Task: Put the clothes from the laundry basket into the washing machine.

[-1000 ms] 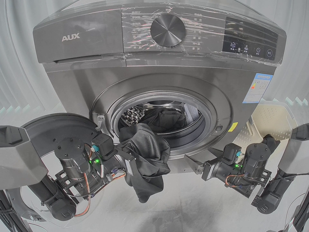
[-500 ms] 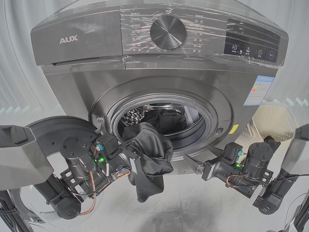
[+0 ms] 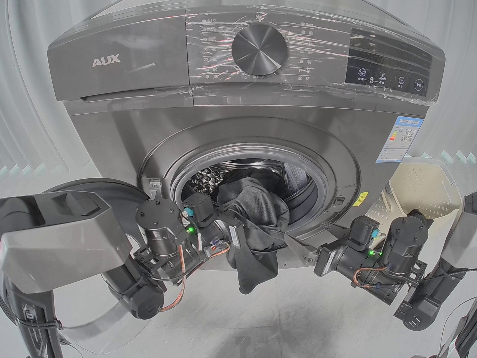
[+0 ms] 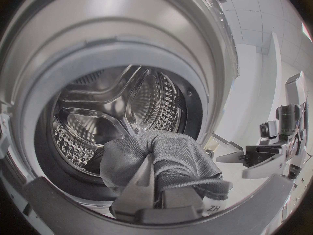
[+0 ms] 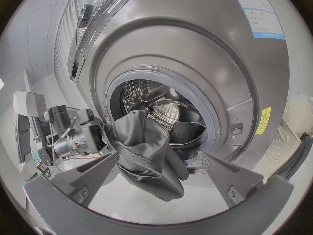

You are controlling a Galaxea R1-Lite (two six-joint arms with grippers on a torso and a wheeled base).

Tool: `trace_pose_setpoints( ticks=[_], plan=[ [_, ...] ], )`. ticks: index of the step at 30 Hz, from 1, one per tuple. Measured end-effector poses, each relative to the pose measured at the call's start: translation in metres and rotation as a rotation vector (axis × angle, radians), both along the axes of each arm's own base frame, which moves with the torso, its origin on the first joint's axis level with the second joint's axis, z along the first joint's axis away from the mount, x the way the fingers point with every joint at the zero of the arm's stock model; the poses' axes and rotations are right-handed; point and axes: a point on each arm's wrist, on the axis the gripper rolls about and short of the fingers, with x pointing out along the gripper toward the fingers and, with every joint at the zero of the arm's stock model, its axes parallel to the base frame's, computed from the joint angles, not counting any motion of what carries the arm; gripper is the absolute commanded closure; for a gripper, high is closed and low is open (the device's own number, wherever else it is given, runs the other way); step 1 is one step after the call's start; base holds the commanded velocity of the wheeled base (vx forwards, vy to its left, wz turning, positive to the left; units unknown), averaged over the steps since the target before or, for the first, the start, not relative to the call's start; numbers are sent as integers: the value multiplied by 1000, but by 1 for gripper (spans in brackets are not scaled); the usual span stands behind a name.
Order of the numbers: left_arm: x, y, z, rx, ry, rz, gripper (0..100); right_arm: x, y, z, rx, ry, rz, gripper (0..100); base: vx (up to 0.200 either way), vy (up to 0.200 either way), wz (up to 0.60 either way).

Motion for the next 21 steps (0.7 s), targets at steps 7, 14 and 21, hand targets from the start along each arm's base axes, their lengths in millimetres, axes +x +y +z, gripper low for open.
trace_pose_setpoints(
  ticks=[7, 14, 21],
  plan=[
    [31, -19, -7, -33, -36, 51, 100, 0, 0, 2, 5, -4, 1, 0, 0, 0, 0],
    [62, -36, -11, -40, -39, 90, 100, -1, 0, 2, 7, -5, 1, 0, 0, 0, 0],
    [81, -44, -19, -42, -40, 116, 100, -1, 0, 2, 8, -5, 1, 0, 0, 0, 0]
  ],
)
